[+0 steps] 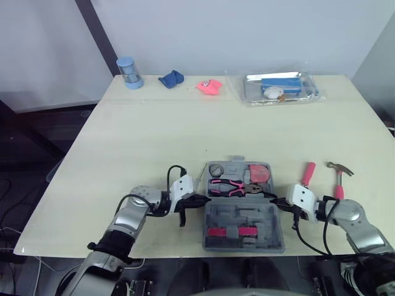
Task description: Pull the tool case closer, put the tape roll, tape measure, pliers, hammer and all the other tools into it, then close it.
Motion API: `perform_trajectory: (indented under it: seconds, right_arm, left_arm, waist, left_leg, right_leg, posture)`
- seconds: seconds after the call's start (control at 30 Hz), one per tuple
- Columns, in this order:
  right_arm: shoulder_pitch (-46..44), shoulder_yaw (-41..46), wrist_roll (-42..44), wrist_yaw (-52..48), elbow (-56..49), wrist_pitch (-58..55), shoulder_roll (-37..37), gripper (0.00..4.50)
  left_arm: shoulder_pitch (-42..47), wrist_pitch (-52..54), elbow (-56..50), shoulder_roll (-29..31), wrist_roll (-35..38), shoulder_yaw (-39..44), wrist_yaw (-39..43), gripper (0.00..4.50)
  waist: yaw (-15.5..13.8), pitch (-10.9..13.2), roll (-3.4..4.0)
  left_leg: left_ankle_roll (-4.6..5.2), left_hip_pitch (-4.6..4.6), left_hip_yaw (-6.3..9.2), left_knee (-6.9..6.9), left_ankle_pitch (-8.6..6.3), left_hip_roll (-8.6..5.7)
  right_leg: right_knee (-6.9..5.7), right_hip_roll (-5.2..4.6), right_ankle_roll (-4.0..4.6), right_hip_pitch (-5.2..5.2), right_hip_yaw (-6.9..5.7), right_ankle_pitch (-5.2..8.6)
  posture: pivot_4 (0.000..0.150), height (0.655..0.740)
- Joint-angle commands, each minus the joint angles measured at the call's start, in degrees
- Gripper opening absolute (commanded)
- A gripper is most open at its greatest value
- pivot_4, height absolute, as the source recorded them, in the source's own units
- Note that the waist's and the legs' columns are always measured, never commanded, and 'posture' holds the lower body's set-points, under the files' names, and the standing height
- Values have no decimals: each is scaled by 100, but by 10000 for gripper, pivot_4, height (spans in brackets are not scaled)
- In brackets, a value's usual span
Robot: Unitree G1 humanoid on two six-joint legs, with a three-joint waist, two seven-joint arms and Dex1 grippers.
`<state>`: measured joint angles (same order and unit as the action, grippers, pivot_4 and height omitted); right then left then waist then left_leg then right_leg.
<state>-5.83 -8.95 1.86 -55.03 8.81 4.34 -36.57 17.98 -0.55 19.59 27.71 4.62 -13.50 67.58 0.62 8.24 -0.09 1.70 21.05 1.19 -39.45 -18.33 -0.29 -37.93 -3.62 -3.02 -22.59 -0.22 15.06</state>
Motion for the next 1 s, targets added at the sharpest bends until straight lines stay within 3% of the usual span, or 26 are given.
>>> perform_trajectory:
  seconds: [0.03, 1.0]
  right_arm:
    - [-159, -67, -30, 120, -62, 125, 167, 0]
    - [-283, -44, -172, 246, -24, 127, 426, 0]
  left_arm:
    - [184, -151, 6, -209, -35, -137, -92, 1506]
    - [223, -162, 178, -383, -147, -34, -289, 1506]
  waist:
    - [0, 0, 0]
    - [2, 0, 0]
  left_leg:
    - [-2, -1, -1, 0, 1, 0]
    - [-3, -3, 2, 0, 3, -1]
  right_leg:
    - [-1, 0, 0, 0, 0, 0]
    - [-5, 0, 0, 1, 1, -1]
  posture:
    - [1500, 7400]
    - [1500, 7400]
